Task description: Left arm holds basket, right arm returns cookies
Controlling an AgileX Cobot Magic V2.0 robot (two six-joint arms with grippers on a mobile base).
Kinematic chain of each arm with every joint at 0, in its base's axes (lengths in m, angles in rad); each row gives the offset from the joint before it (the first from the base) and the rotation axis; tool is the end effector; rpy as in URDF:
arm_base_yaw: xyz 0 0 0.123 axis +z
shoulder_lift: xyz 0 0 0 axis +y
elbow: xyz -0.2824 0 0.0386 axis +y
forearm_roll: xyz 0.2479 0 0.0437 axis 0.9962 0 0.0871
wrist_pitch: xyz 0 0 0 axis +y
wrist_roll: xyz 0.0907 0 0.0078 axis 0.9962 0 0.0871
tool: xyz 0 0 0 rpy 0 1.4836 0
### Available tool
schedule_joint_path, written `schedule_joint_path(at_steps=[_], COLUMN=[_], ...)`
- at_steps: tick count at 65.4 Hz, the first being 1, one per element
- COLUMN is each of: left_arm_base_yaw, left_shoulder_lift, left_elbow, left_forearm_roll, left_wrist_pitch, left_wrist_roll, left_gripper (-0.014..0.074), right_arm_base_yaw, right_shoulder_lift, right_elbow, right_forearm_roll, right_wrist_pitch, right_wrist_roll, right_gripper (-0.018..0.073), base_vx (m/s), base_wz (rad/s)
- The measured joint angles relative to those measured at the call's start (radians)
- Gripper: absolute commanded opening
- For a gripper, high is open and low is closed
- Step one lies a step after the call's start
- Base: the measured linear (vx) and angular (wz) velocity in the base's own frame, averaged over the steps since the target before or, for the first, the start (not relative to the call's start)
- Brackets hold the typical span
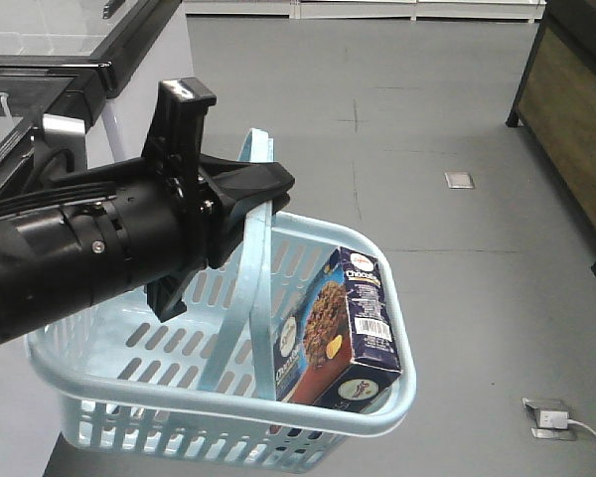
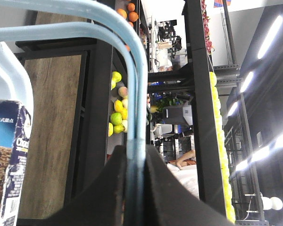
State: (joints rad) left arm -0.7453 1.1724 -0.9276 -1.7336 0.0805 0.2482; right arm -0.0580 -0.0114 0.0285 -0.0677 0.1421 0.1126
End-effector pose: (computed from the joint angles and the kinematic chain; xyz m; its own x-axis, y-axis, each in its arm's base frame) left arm 0.1912 -0.1864 0.3675 -0.7401 -0.6686 -0.0725 -0.0432 0.1549 -0.9870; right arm 0.0564 -0.0042 0.1912 -0.0684 0.0496 -0.9964 0.0707 0.9965 0.0448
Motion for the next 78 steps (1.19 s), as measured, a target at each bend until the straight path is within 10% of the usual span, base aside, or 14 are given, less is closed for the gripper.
schedule_joint_path(at_steps=[78], left_arm_base_yaw=[-0.003], left_shoulder_lift=[0.000], left_elbow=[0.000], left_forearm_roll=[-0.003], left_wrist_pitch=[-0.013], left_wrist_roll=[0.000], left_gripper=[-0.0003], right_arm_base_yaw=[0.000], right_shoulder_lift=[0.000], right_elbow=[0.000], right_forearm_roll=[0.000], right_wrist_pitch=[0.000], right_wrist_roll=[0.000], right_gripper=[-0.0003], base_vx=[0.00], base_wz=[0.00])
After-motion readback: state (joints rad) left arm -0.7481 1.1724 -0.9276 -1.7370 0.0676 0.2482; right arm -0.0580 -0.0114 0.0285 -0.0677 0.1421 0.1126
